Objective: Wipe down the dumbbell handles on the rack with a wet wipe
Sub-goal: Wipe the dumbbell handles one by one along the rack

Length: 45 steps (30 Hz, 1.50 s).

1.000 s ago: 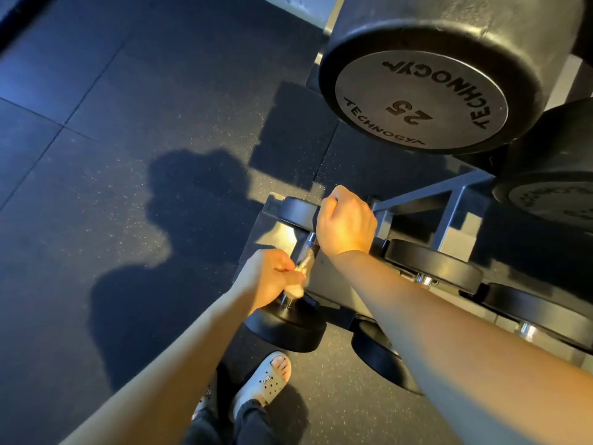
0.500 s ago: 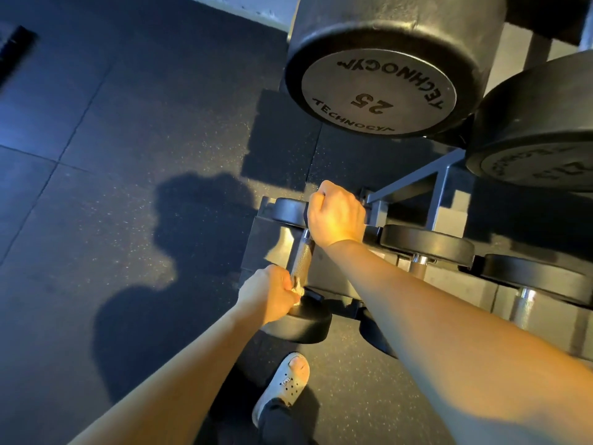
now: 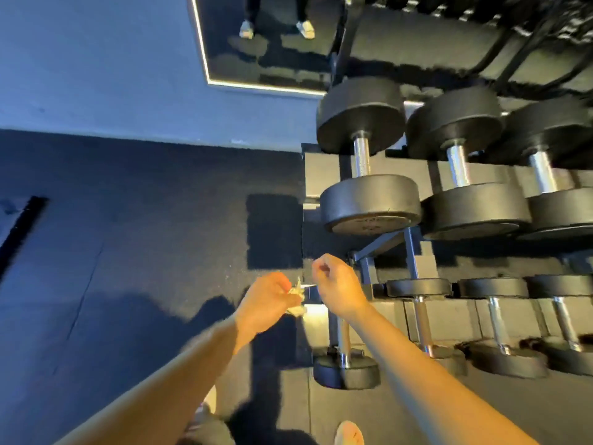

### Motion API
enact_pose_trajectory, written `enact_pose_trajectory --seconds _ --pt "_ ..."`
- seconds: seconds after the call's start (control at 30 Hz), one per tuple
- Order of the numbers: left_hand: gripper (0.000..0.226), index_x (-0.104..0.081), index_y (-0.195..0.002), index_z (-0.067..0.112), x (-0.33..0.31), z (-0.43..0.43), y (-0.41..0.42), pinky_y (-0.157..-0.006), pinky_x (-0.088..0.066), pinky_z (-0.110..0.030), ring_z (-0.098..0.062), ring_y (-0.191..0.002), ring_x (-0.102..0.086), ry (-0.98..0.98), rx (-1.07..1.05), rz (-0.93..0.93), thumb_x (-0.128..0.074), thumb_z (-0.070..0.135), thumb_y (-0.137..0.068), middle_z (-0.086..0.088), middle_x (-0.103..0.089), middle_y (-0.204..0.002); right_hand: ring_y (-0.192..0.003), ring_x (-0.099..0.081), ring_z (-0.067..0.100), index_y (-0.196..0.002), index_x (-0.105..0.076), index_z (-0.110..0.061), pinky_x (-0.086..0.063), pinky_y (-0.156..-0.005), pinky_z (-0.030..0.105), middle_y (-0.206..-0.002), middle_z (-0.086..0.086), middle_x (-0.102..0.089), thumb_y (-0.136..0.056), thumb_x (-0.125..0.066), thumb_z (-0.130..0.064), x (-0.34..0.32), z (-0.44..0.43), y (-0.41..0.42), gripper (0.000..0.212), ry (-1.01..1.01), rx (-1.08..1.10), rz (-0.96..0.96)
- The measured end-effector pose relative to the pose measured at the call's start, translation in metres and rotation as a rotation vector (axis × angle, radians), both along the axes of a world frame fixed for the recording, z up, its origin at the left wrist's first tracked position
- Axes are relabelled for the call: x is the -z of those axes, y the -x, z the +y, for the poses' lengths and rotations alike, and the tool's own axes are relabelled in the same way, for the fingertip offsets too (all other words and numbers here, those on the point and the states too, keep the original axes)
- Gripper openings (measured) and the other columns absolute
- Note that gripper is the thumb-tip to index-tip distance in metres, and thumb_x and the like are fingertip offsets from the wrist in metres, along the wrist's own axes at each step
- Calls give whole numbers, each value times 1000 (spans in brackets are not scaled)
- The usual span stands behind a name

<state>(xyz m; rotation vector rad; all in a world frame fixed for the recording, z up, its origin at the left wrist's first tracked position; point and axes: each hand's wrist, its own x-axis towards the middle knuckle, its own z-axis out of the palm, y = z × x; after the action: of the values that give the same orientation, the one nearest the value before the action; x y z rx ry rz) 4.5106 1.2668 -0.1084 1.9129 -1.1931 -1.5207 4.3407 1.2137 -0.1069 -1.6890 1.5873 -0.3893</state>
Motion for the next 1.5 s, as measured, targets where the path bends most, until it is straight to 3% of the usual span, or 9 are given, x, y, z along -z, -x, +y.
enact_pose_trajectory --seconds 0.23,0.53,0.8,0.9,1.03,1.13,1.27,1.37,1.5 --pt "11 -70 -87 15 -128 -71 -63 -60 -57 -31 -15 -67 -66 231 57 77 -78 21 -87 -7 -73 -80 -68 -62 14 -82 -69 -14 -54 -69 42 -76 1 -68 -100 -56 -13 -114 -16 -72 22 -27 264 -428" --pt "14 -81 -96 18 -218 -146 -46 -83 -63 -32 -18 -90 -76 247 214 362 -69 12 -96 -1 -78 -90 -90 -71 13 -99 -73 -27 -60 -80 31 -96 -4 -73 -88 -77 -21 -209 -55 -61 13 221 305 -370" --pt "24 -80 -103 13 -226 -234 -2 -88 -61 -32 -19 -96 -76 105 474 318 -63 2 -89 -10 -78 -101 -69 -61 9 -87 -69 -19 -51 -62 26 -77 -5 -68 -93 -70 -19 -207 -124 -22 6 251 527 -194" --pt "20 -77 -102 25 -221 -270 1 -72 -58 -25 -11 -79 -72 299 593 -28 -64 13 -92 1 -76 -88 -60 -51 9 -77 -67 -15 -41 -56 26 -66 1 -61 -91 -68 -14 -199 -140 -1 14 177 597 -146" --pt "22 -70 -104 34 -206 -333 -8 -74 -54 -23 -4 -78 -64 651 654 -387 -53 21 -98 14 -71 -90 -63 -54 16 -79 -67 -8 -49 -63 40 -68 9 -61 -94 -65 -16 -175 -164 24 18 150 786 -89" --pt "16 -69 -112 30 -193 -384 -2 -83 -50 -21 -2 -94 -59 922 760 -399 -61 31 -98 18 -64 -103 -65 -61 14 -83 -67 -20 -52 -60 36 -71 -3 -66 -96 -62 -18 -156 -200 20 14 135 863 -68" --pt "51 -63 -132 27 -170 -444 28 -105 -42 -33 -10 -121 -51 1104 1090 -353 -52 58 -93 12 -58 -129 -82 -64 25 -86 -60 -21 -49 -71 36 -87 2 -69 -95 -56 -19 -130 -255 -7 10 115 953 40" --pt "61 -58 -141 27 -155 -462 45 -114 -38 -39 -13 -132 -47 1098 1289 -256 -40 62 -95 8 -51 -146 -96 -66 33 -96 -67 -17 -48 -77 34 -101 10 -72 -99 -54 -27 -111 -274 -26 16 62 1055 5" --pt "55 -55 -140 28 -144 -472 48 -106 -39 -28 -6 -126 -44 962 1309 -56 -44 58 -95 15 -42 -141 -93 -66 34 -101 -62 -20 -55 -83 47 -101 9 -70 -98 -42 -33 -94 -271 -49 24 -37 1071 67"
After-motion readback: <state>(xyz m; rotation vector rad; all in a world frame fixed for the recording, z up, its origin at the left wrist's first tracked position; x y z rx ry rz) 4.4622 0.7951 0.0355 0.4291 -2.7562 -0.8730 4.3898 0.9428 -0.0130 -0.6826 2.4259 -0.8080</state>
